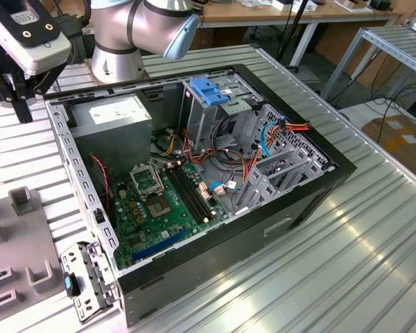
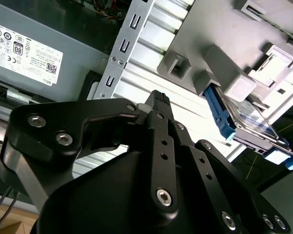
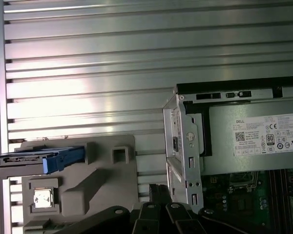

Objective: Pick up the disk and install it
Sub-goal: 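Reach for the disk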

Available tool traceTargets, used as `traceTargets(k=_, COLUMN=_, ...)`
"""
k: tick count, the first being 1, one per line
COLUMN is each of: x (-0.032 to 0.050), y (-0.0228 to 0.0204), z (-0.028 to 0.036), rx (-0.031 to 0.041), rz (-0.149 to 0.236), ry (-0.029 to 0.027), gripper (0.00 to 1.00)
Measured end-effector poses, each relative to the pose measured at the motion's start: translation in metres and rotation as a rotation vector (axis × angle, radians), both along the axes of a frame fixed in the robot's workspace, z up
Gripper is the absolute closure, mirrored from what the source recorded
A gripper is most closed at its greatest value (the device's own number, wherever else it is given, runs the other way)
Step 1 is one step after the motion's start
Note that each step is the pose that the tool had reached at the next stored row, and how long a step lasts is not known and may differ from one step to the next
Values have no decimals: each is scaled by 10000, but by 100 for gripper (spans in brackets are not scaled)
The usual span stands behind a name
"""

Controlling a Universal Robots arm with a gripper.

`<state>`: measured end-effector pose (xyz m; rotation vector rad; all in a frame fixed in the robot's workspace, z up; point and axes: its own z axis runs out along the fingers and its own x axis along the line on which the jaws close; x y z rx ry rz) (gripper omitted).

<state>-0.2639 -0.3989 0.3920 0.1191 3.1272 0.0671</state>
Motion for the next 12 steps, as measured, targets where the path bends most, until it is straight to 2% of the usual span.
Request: traceTargets(k=12, x=-132, y=0, z=-2, rx=0, rz=1, ry=30, gripper=89)
